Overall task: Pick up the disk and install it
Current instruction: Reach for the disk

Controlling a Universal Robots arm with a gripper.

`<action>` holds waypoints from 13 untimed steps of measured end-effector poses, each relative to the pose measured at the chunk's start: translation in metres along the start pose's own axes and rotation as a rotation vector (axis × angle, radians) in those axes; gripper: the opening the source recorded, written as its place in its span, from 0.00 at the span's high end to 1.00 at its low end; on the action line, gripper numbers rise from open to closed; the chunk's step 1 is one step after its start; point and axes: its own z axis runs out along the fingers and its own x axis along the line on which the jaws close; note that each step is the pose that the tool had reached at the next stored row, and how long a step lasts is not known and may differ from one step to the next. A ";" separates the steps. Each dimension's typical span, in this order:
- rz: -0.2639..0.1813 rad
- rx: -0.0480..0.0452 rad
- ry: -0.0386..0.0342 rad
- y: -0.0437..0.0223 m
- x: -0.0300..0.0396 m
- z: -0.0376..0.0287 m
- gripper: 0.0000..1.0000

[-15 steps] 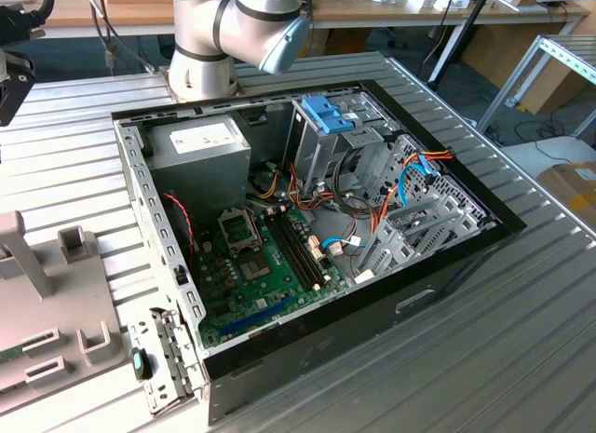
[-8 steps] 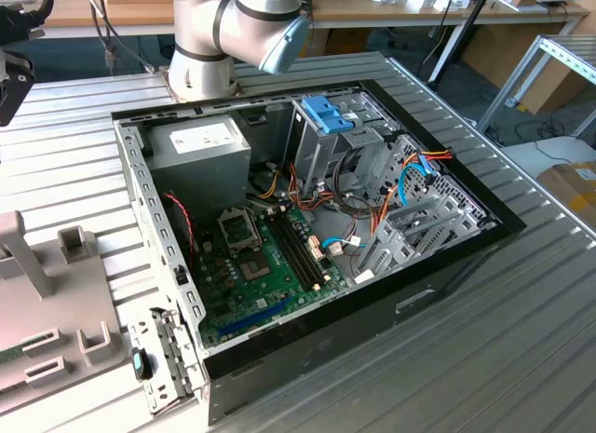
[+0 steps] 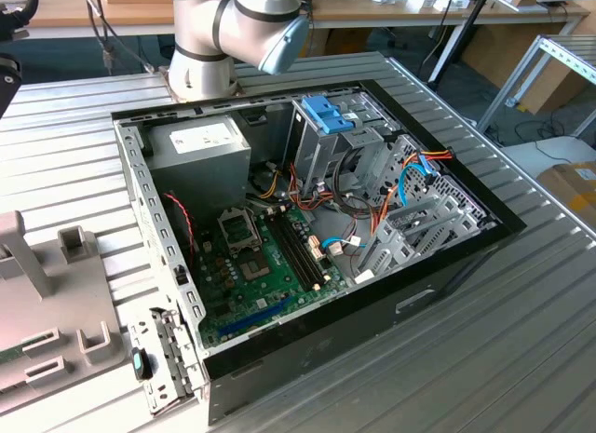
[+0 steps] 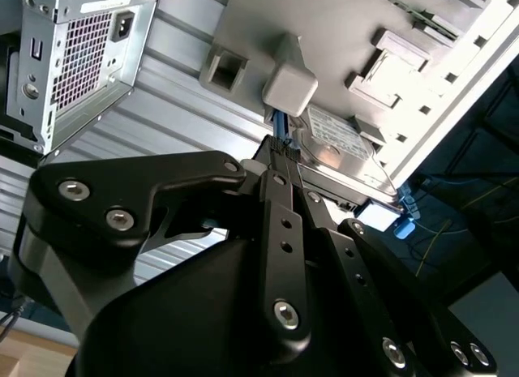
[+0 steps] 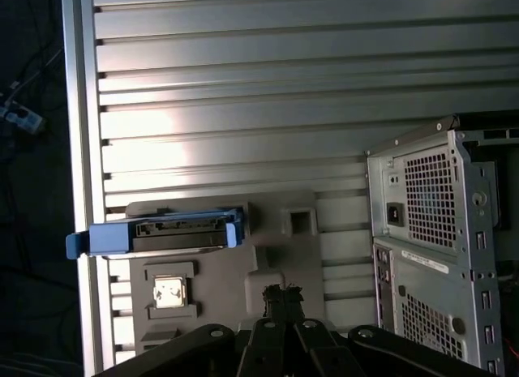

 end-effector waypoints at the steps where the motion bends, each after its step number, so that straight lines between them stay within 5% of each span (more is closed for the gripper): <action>1: 0.000 0.0001 0.0001 0.0000 0.0004 -0.0001 0.89; 13: 0.000 0.0000 0.0000 -0.0001 0.0041 -0.0001 0.89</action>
